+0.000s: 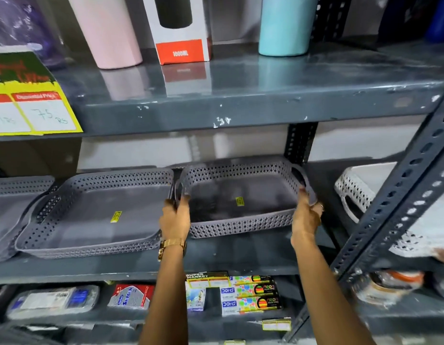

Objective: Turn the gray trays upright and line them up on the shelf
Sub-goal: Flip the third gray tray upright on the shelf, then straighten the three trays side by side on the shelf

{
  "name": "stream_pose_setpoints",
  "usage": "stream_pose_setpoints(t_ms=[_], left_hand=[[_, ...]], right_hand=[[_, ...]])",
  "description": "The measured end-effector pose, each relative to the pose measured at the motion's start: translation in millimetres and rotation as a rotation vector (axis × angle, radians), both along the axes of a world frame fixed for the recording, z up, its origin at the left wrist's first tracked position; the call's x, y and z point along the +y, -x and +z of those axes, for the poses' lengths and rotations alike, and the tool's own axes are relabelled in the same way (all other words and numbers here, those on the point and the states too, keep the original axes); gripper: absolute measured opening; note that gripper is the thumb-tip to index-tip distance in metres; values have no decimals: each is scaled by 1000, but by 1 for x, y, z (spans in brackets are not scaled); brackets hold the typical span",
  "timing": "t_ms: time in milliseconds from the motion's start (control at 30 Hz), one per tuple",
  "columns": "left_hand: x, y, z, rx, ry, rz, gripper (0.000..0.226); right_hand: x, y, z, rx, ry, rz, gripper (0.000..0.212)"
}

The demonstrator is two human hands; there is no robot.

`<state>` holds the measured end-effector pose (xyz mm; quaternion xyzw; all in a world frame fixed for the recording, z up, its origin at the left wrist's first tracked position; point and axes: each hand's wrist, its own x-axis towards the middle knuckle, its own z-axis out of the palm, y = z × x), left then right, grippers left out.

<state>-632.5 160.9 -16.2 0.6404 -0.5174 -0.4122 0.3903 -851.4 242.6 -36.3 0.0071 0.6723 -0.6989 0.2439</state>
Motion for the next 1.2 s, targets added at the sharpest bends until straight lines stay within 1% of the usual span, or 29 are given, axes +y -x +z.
stream_pose_setpoints(t_ms=[67, 167, 200, 267, 333, 367, 400, 467, 500, 567, 633, 700, 767, 833, 867, 933, 1000, 1067, 1100, 1200], left_hand=[[3, -1, -9, -132, 14, -39, 38], [8, -2, -16, -423, 39, -124, 32], [8, -2, -18, -512, 56, -154, 34], [9, -4, -20, -641, 100, -181, 42], [11, -4, -18, -748, 163, -188, 49], [12, -4, -14, -788, 201, -185, 49], [14, -5, -10, -817, 243, -179, 47], [17, -9, -2, -865, 342, -188, 43], [16, -17, 1, -895, 410, -183, 40], [12, -39, 4, -938, 549, -139, 34], [7, -70, 5, -944, 627, -100, 35], [-6, -115, 8, -997, 628, -63, 39], [-26, -168, 9, -1071, 554, -36, 42], [-51, -220, 13, -1099, 404, -40, 50], [-62, -241, 14, -1108, 341, -39, 54], [-81, -279, 15, -1098, 269, -28, 57], [-97, -308, 13, -1050, 202, -21, 60], [-111, -331, 9, -996, 119, -26, 67], [-118, -340, 7, -979, 81, -42, 66], [-126, -360, 2, -934, 16, -124, 46]], right_hand=[[5, -2, -13, 89, -56, 21, 55], [11, -5, -26, 177, -104, 57, 53], [12, -6, -27, 226, -110, 62, 58], [18, -11, -24, 375, -160, 62, 74], [23, -18, -18, 590, -312, 92, 91], [25, -21, -16, 697, -398, 102, 96], [25, -27, -14, 804, -466, 113, 96], [23, -37, -10, 1010, -513, 111, 86], [17, -47, -7, 1089, -491, 120, 77], [4, -69, -3, 1182, -381, 184, 58], [-9, -94, 2, 1170, -261, 335, 45], [-27, -124, 9, 1067, -165, 556, 40], [-40, -158, 12, 1013, -133, 729, 40], [-51, -187, 14, 1015, -168, 763, 43], [-56, -198, 15, 1016, -208, 743, 46], [-68, -218, 16, 1015, -358, 711, 55], [-80, -230, 19, 975, -545, 754, 65], [-91, -239, 25, 887, -676, 807, 71], [-95, -243, 28, 857, -719, 819, 71], [-103, -252, 27, 824, -784, 802, 64]])
